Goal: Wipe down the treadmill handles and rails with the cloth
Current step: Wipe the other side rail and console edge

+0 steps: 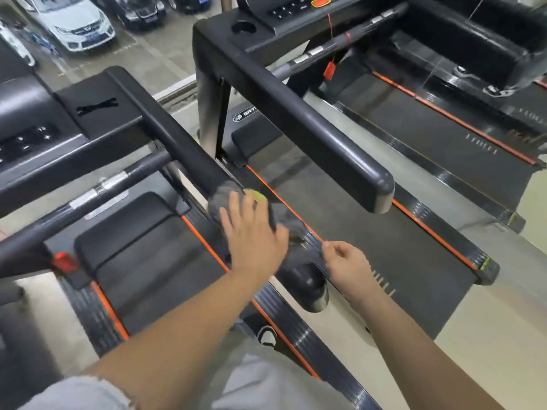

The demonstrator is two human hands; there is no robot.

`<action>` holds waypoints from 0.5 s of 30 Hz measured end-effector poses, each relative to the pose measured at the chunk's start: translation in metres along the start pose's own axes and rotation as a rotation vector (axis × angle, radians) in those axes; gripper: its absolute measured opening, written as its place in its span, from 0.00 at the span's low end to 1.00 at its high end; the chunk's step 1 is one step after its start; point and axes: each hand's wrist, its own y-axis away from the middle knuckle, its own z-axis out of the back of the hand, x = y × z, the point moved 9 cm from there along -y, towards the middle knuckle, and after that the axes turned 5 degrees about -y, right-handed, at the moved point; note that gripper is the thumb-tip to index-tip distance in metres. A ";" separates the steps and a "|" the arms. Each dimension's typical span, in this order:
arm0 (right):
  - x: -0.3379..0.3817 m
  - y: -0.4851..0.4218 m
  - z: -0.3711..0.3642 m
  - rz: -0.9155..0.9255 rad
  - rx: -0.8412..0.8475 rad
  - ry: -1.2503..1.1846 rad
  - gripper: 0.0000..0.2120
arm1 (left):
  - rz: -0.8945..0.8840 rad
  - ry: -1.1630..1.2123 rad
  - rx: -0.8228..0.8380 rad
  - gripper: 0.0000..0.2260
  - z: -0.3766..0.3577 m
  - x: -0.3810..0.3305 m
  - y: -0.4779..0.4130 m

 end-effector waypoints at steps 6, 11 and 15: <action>-0.011 0.001 0.025 -0.057 -0.192 0.022 0.19 | -0.677 -0.212 0.172 0.25 -0.028 -0.084 0.115; -0.015 0.005 0.029 -0.081 -0.164 0.047 0.22 | -1.103 -0.249 0.145 0.20 -0.022 -0.085 0.104; -0.017 0.010 0.022 -0.112 -0.104 -0.035 0.23 | -0.768 -0.132 0.099 0.18 0.004 -0.041 0.018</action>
